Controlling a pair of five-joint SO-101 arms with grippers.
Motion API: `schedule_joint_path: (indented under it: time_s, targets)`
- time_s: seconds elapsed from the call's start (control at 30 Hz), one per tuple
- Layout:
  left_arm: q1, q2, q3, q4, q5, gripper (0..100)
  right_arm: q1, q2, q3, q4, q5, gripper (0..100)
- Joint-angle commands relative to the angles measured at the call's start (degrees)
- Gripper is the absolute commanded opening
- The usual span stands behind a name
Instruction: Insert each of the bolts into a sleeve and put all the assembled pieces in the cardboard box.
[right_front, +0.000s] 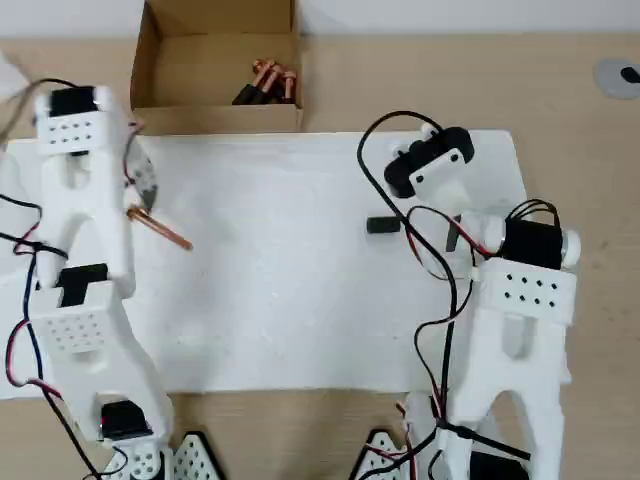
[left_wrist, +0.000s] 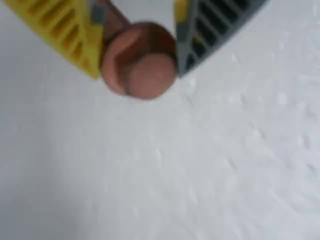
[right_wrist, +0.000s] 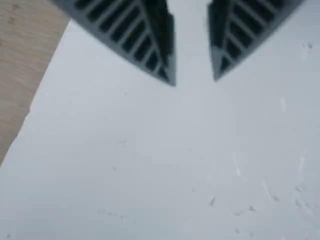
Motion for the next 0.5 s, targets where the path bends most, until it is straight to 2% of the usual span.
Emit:
schedule_joint_path:
  time_s: [0.0,0.1,0.37,0.47]
  targets:
    - [2.9,-3.6,4.0,0.2,-1.1,1,0.6,-0.4,0.0,-0.9,0.1,7.7]
    - [3.1,-3.6,7.7,-2.8,-0.6,3,0.7,-0.4,0.0,-0.9,0.1,7.7]
    - [0.2,-3.6,11.1,-3.7,4.7,25,0.7,-0.4,0.0,-0.8,0.1,7.7]
    - [0.2,-3.6,11.3,-3.4,4.2,26,0.7,-0.4,0.0,-0.8,0.1,7.7]
